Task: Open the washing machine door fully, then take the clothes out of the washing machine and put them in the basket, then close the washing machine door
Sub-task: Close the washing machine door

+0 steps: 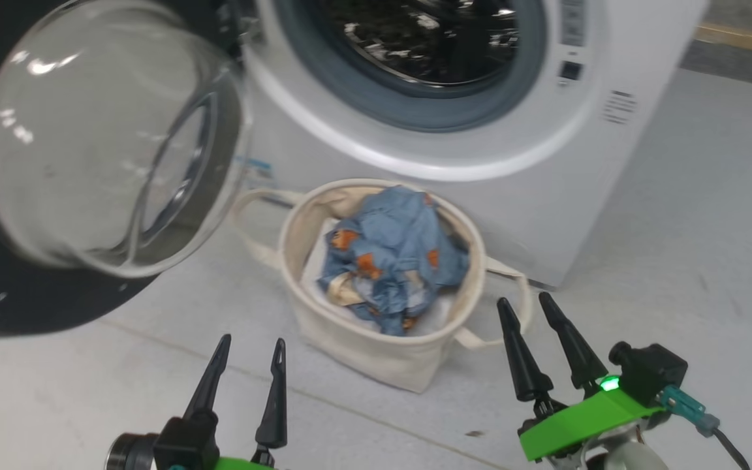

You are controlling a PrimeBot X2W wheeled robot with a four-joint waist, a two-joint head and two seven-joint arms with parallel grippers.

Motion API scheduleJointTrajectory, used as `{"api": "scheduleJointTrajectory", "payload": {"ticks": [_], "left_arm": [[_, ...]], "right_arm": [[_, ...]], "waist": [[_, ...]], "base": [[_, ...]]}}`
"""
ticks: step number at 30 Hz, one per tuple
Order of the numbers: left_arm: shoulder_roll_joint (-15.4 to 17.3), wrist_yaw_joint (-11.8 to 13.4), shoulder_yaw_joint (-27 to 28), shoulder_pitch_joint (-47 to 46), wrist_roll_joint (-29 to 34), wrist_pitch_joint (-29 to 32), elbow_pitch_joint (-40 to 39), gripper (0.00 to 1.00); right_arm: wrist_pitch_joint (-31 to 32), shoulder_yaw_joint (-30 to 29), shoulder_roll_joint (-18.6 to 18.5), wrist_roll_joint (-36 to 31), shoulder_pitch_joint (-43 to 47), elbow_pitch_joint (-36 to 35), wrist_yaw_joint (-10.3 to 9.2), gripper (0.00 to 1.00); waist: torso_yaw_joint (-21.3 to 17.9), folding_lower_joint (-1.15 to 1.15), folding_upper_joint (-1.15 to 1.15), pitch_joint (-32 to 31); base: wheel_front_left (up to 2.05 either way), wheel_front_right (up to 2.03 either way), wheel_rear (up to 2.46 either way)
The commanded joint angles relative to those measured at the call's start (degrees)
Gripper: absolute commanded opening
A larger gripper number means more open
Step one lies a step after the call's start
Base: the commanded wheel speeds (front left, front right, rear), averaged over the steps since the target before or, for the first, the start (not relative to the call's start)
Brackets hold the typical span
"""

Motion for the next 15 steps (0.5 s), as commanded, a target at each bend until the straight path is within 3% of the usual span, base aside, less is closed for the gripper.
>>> {"api": "scheduleJointTrajectory", "payload": {"ticks": [1, 15], "left_arm": [[0.23, 0.47, 1.61, -1.87, -0.20, -0.28, -2.27, 1.00], [0.23, 1.23, 0.37, -1.06, -1.52, -0.28, -2.33, 1.00]], "right_arm": [[-0.70, 1.64, 0.12, -0.57, -2.18, -2.11, 0.01, 1.00], [-0.70, 2.68, 0.12, -1.74, -1.20, -2.93, 0.01, 1.00]], "waist": [[3.28, 0.00, 0.00, 0.69], [16.21, 0.00, 0.00, -0.88]], "base": [[0.00, 0.00, 0.00], [0.00, 0.00, 0.00]]}}
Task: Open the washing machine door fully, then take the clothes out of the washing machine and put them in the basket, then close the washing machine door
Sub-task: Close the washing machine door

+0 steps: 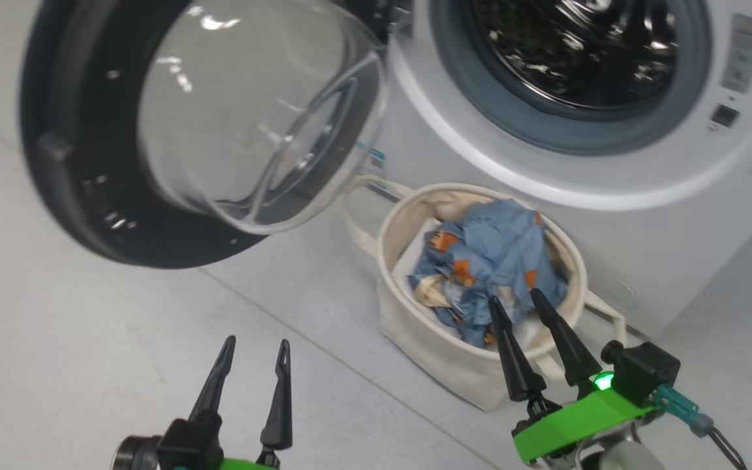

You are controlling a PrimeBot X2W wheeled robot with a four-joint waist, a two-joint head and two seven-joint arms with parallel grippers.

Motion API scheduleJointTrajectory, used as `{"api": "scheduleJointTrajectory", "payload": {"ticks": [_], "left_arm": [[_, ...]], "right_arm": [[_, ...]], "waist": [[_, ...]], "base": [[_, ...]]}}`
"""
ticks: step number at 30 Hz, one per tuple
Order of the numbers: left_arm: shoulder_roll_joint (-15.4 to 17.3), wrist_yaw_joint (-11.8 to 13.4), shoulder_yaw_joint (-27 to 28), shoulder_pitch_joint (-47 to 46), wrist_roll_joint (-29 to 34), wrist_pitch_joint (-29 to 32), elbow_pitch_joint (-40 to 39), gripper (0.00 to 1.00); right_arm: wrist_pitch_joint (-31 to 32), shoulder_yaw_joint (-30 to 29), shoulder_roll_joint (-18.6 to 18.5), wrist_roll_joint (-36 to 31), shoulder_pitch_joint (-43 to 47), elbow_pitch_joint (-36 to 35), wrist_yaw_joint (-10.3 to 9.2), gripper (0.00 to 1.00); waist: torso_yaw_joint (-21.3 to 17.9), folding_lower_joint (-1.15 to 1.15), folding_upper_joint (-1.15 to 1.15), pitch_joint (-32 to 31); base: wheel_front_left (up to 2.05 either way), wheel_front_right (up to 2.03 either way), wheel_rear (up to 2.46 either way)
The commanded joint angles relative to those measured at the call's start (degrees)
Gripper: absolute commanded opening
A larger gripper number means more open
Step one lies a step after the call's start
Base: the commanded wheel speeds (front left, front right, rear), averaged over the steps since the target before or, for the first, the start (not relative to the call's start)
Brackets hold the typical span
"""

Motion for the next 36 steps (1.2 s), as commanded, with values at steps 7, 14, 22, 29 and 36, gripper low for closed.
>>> {"api": "scheduleJointTrajectory", "payload": {"ticks": [7, 14, 22, 29, 36], "left_arm": [[0.23, 0.63, 0.53, -0.61, -0.48, -0.28, -1.91, 1.00], [0.23, 0.69, 0.95, -0.16, -0.21, -0.28, -2.11, 1.00], [0.23, 0.62, 1.29, 0.46, 0.12, -0.28, -2.34, 1.00], [0.23, 0.42, 1.71, 1.16, 0.79, -0.28, -2.07, 1.00], [0.23, 0.25, 2.19, 1.61, 1.18, -0.28, -2.48, 1.00]], "right_arm": [[-0.70, 1.47, 0.12, -0.60, 0.10, -2.08, 0.01, 1.00], [-0.70, 1.85, 0.12, -0.45, 0.42, -1.30, 0.01, 1.00], [-0.70, 2.74, 0.12, 0.01, 0.41, -1.08, 0.01, 1.00], [-0.70, 3.51, 0.12, 0.64, 0.78, -0.44, 0.01, 1.00], [-0.70, 4.07, 0.12, 1.08, 0.57, -0.30, 0.01, 1.00]], "waist": [[4.67, 0.00, 0.00, -1.73], [6.11, 0.00, 0.00, -2.48], [6.07, 0.00, 0.00, -3.11], [6.02, 0.00, 0.00, -3.86], [6.09, 0.00, 0.00, -4.04]], "base": [[0.00, 0.00, 0.00], [0.00, 0.00, 0.00], [0.00, 0.00, 0.00], [0.00, 0.00, 0.00], [0.00, 0.00, 0.00]]}}
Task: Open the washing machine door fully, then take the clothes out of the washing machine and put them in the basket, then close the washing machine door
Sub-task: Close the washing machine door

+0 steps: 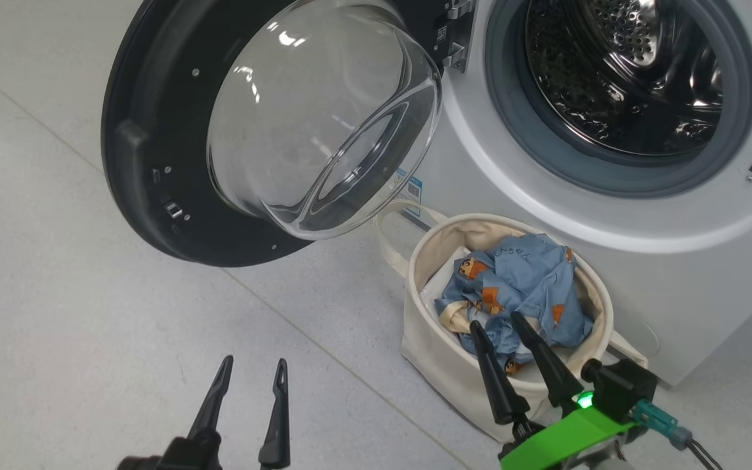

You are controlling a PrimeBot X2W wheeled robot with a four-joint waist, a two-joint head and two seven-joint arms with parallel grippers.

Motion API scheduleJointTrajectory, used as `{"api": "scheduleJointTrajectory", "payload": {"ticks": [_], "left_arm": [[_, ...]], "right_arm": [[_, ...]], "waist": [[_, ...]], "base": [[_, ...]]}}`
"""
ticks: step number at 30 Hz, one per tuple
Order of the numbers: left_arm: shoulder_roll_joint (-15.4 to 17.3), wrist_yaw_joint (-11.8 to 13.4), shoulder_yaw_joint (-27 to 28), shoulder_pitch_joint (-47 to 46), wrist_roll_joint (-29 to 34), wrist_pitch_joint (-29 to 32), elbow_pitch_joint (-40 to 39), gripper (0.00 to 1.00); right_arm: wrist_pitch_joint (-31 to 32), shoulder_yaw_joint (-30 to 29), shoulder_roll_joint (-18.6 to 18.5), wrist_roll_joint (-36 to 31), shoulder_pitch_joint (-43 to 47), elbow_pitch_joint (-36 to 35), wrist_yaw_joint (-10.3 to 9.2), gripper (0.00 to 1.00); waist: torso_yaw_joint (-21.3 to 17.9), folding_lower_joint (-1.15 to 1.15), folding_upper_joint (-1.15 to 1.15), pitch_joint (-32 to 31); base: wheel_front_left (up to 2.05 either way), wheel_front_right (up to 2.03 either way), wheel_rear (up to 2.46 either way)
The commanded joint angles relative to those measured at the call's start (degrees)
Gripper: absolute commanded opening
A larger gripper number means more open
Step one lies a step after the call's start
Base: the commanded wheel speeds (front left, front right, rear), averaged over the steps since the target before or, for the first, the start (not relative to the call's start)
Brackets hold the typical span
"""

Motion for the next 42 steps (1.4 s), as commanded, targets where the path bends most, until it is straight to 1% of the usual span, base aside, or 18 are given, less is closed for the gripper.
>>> {"api": "scheduleJointTrajectory", "payload": {"ticks": [1, 12, 15, 16, 17, 20, 23, 28, 29, 30, 31, 34, 36, 38, 40, 42], "left_arm": [[0.21, -0.22, 2.03, -1.05, 0.64, -0.28, -2.23, 1.00], [0.21, -0.03, 2.39, -1.06, 0.77, -0.28, -2.47, 1.00], [0.21, -0.33, 2.50, -0.94, 0.52, -0.28, -1.79, 1.00], [0.21, -0.53, 2.63, -1.06, 0.47, -0.28, -1.90, 0.57], [0.21, -0.67, 2.97, -1.13, 0.24, -0.28, -2.07, 0.00], [0.42, -1.14, 4.79, -1.37, 0.25, -0.28, -3.38, 0.00], [1.37, -1.68, 7.07, -1.26, 0.52, -0.28, -5.25, 0.00], [2.51, -2.50, 13.69, -0.47, -1.61, -0.28, -10.58, 0.00], [2.51, -2.50, 13.69, -0.47, -1.61, -0.28, -10.58, 0.00], [2.73, -2.87, 15.26, -0.21, -2.36, -0.28, -11.68, 0.00], [2.66, -3.64, 16.76, 0.07, -4.02, -0.28, -12.59, 0.00], [1.73, -8.33, 21.74, 0.70, -15.54, -0.28, -14.28, 0.00], [3.44, -10.70, 24.52, 0.98, -19.91, 0.28, -14.84, 0.00], [5.41, -12.21, 27.29, 0.49, -25.07, 2.25, -15.76, 0.00], [7.55, -13.07, 30.56, -0.55, -30.74, 4.39, -16.83, 0.00], [10.52, -13.48, 34.10, -1.88, -35.14, 6.44, -16.94, 0.00]], "right_arm": [[-0.70, 1.33, 0.12, 0.46, -0.81, -1.58, 0.01, 1.00], [-0.70, 1.44, 0.12, 0.70, -0.99, -1.48, 0.01, 1.00], [-0.70, 1.22, 0.12, 0.74, -1.03, -1.51, 0.01, 1.00], [-0.70, 1.12, 0.12, 0.74, -1.02, -1.53, 0.01, 1.00], [-0.70, 1.02, 0.12, 0.73, -1.01, -1.54, 0.01, 1.00], [-0.70, 0.76, 0.12, 0.67, -0.91, -1.55, 0.01, 1.00], [-0.70, 0.55, 0.12, 0.47, -0.84, -1.49, 0.01, 1.00], [-0.70, -0.22, 0.12, 0.11, -0.79, -1.65, 0.01, 1.00], [-0.70, -0.22, 0.12, 0.11, -0.79, -1.65, 0.01, 1.00], [-0.70, -0.29, 0.12, 0.03, -0.81, -1.69, 0.01, 1.00], [-0.70, -0.34, 0.12, -0.09, -0.83, -1.70, 0.01, 1.00], [-0.70, -0.23, 0.12, -0.56, -1.04, -1.57, 0.01, 1.00], [-0.70, -0.09, 0.12, -0.97, -1.44, -1.44, 0.01, 1.00], [-0.70, -0.07, 0.12, -1.47, -2.00, -1.37, 0.01, 1.00], [-0.70, -0.15, 0.12, -2.09, -2.61, -1.44, 0.01, 1.00], [-0.70, -0.47, 0.12, -2.69, -3.19, -1.46, 0.01, 1.00]], "waist": [[0.03, 0.00, 0.00, 0.03], [0.12, 0.00, 0.00, 0.20], [0.15, 0.00, 0.00, 0.28], [0.17, 0.00, 0.00, 0.32], [0.20, 0.00, 0.00, 0.38], [0.26, 0.00, 0.00, 0.60], [0.32, 0.00, 0.00, 0.96], [0.19, 0.00, 0.00, 1.61], [0.19, 0.00, 0.00, 1.61], [0.09, 0.00, 0.00, 1.78], [0.02, 0.00, 0.00, 1.97], [-0.25, 0.00, 0.00, 2.58], [-0.57, 0.00, 0.00, 3.33], [-0.89, 0.00, 0.00, 4.26], [-1.24, 0.00, 0.00, 5.49], [-1.55, 0.00, 0.00, 6.76]], "base": [[0.00, 0.00, 0.00], [0.00, 0.00, 0.00], [0.00, 0.00, 0.00], [0.00, 0.00, 0.00], [0.00, 0.00, 0.00], [0.00, 0.00, 0.00], [0.00, 0.00, 0.00], [0.00, 0.00, 0.00], [0.00, 0.00, 0.00], [0.00, 0.00, 0.00], [0.00, 0.00, 0.00], [0.00, 0.00, 0.00], [0.00, 0.00, 0.00], [0.00, 0.00, 0.00], [0.00, 0.00, 0.00], [0.00, 0.00, 0.00]]}}
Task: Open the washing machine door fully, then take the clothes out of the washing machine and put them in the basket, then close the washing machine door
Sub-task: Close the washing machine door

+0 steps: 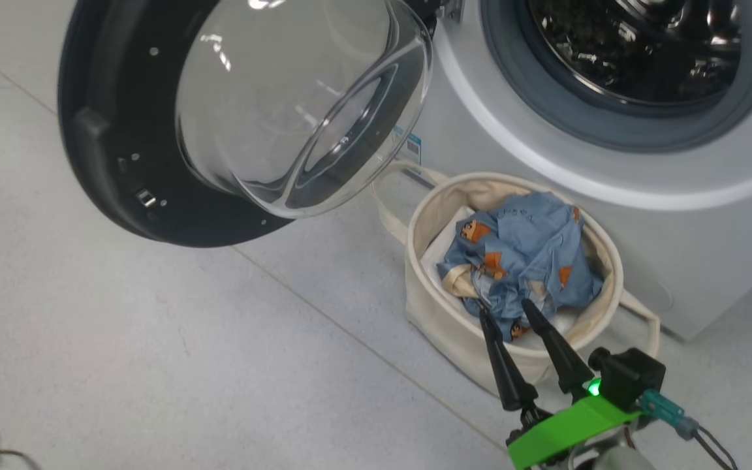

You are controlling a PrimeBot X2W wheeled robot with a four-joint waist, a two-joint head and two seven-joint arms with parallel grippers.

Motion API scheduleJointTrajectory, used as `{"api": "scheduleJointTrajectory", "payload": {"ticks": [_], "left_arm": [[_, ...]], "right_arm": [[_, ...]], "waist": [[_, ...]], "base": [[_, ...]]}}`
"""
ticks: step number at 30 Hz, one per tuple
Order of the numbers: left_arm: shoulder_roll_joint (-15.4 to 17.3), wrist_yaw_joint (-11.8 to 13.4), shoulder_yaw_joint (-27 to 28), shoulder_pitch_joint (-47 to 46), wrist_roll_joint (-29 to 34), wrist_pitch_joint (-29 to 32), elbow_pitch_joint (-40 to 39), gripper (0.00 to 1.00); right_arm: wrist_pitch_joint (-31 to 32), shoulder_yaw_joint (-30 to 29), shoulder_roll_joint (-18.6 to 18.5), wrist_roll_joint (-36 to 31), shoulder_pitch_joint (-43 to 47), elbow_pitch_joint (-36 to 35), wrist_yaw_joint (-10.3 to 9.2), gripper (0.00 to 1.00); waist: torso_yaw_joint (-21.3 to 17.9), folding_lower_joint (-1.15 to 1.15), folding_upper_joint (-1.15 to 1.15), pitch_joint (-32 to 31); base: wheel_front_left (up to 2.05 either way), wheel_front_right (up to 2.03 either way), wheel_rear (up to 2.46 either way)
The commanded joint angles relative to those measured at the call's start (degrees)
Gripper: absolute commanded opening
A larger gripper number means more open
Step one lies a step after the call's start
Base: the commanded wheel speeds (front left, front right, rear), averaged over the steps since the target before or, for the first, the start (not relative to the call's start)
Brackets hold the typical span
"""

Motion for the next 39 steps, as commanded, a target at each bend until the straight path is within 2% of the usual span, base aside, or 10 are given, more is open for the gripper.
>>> {"api": "scheduleJointTrajectory", "payload": {"ticks": [1, 6, 8, 11, 17, 21, 23, 27, 32, 39], "left_arm": [[2.68, -0.42, 3.50, -3.37, -1.21, 0.61, -1.84, 0.00], [9.14, 0.08, 12.91, -9.97, -15.65, 7.42, 3.83, 0.00], [12.69, 0.81, 15.23, -13.11, -19.06, 10.11, 7.14, 0.00], [17.69, 1.66, 17.06, -18.23, -22.40, 13.17, 13.42, 0.00], [25.71, 0.96, 19.17, -28.80, -32.50, 21.73, 27.23, 0.00], [28.88, 1.45, 18.60, -34.24, -41.90, 34.29, 34.79, 0.00], [31.53, 2.83, 19.40, -36.81, -46.15, 40.20, 38.30, 0.00], [33.61, 4.27, 18.99, -39.30, -47.80, 43.43, 41.02, 0.00], [33.35, 7.84, 16.32, -41.63, -49.95, 49.34, 42.69, 0.00], [32.69, 9.45, 13.84, -42.04, -51.00, 54.46, 41.94, 0.00]], "right_arm": [[-0.70, 0.94, 0.12, -0.57, -2.57, -1.67, 0.01, 1.00], [-0.70, 0.84, 0.12, -1.66, -4.16, -1.51, 0.01, 1.00], [-0.70, 0.65, 0.12, -2.53, -4.76, -1.12, 0.01, 1.00], [-0.70, 0.52, 0.12, -3.64, -5.99, -0.94, 0.01, 1.00], [-0.70, 0.42, 0.12, -5.36, -9.36, -1.67, 0.01, 1.00], [-0.70, 1.11, 0.12, -7.11, -9.97, -0.79, 0.01, 1.00], [-0.70, 0.82, 0.12, -8.88, -10.23, -0.09, 0.01, 1.00], [-0.70, -0.58, 0.12, -10.16, -10.53, -0.21, 0.01, 1.00], [-0.70, -0.54, 0.12, -9.75, -10.34, -0.29, 0.01, 1.00], [-0.70, 0.78, 0.12, -8.01, -10.21, -0.86, 0.01, 1.00]], "waist": [[-0.54, 0.00, 0.00, 1.35], [-1.89, 0.00, 0.00, 4.55], [-2.36, 0.00, 0.00, 5.74], [-3.40, 0.00, 0.00, 7.62], [-6.87, 0.00, 0.00, 12.19], [-9.17, 0.00, 0.00, 13.87], [-10.82, 0.00, 0.00, 15.18], [-12.73, 0.00, 0.00, 16.66], [-14.28, 0.00, 0.00, 16.83], [-16.11, 0.00, 0.00, 15.64]], "base": [[0.00, 0.00, 0.00], [0.00, 0.00, 0.00], [0.00, 0.00, 0.00], [0.00, 0.00, 0.00], [0.00, 0.00, 0.00], [0.00, 0.00, 0.00], [0.00, 0.00, 0.00], [0.00, 0.00, 0.00], [0.00, 0.00, 0.00], [0.00, 0.00, 0.00]]}}
